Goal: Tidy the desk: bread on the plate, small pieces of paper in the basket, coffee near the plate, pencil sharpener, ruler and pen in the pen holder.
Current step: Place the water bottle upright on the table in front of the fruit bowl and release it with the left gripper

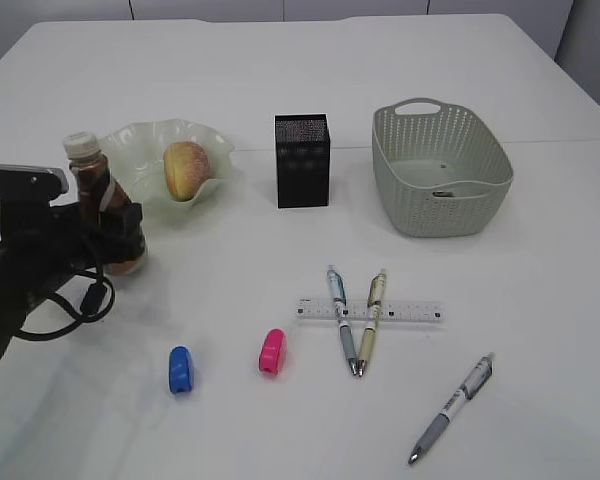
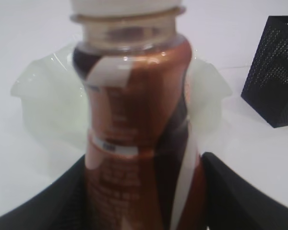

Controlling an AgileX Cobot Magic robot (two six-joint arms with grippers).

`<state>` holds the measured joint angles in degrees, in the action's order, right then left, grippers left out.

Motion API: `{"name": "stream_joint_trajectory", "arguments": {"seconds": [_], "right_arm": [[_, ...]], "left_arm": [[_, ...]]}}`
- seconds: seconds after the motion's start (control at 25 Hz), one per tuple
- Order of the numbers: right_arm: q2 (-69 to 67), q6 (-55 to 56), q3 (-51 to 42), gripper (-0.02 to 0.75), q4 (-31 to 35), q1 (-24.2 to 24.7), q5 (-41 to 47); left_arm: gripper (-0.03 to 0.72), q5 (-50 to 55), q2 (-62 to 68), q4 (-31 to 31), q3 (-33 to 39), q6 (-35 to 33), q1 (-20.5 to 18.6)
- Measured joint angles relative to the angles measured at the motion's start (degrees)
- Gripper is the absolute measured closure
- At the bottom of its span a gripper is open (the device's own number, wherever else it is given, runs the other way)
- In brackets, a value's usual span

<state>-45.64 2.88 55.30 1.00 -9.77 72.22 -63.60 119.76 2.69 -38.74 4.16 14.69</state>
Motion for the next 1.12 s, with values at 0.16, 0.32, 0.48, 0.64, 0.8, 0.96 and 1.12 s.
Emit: {"name": "stream_joint_trajectory", "arguments": {"seconds": [0.16,0.32,0.48,0.64,0.8,0.96,1.12], "right_arm": [[0.0,0.1,0.0,0.271,0.0,0.0,0.0],[0.0,0.1,0.0,0.271,0.0,0.0,0.0],[0.0,0.1,0.0,0.271,0.0,0.0,0.0],[0.0,0.1,0.0,0.271,0.0,0.0,0.0],[0.0,0.2,0.0,0.271,0.0,0.0,0.0],[0.0,0.2,0.0,0.271,0.0,0.0,0.0],[0.0,0.2,0.0,0.271,0.0,0.0,0.0]], "left_arm": [[0.222,0.2,-1.1,-0.1,0.0,0.0,0.0],[0.221,2.0,-1.1,-0.2,0.0,0.0,0.0],[0.221,2.1,-1.1,-0.2,0.1,0.0,0.0],[0.221,2.1,-0.8,-0.2,0.1,0.0,0.0],[0.207,2.2,0.4,-0.2,0.1,0.0,0.0],[0.187,2.7,0.4,-0.2,0.1,0.0,0.0],[0.174,4.6,0.4,-0.5,0.0,0.0,0.0]]}}
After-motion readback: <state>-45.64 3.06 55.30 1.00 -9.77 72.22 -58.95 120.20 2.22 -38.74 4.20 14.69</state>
